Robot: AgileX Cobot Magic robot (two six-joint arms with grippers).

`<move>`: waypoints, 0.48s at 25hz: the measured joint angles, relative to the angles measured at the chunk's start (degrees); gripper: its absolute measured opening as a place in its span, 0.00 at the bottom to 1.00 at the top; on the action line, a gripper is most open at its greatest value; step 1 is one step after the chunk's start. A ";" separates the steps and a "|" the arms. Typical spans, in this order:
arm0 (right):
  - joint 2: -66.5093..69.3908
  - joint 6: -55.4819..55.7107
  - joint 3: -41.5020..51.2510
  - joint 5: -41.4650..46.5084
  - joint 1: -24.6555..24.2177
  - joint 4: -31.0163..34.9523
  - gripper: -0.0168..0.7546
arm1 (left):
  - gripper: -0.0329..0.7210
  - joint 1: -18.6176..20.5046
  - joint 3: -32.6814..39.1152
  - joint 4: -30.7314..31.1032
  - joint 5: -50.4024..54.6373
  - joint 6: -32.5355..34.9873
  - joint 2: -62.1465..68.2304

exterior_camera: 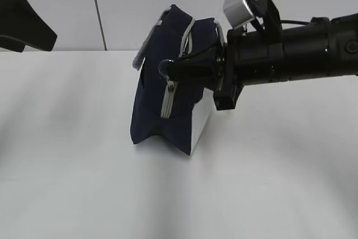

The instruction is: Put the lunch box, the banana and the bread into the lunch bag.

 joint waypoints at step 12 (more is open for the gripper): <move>-0.63 13.70 -8.92 4.60 -0.03 -6.59 0.00 | 0.62 0.00 10.99 -13.58 -13.01 17.86 0.00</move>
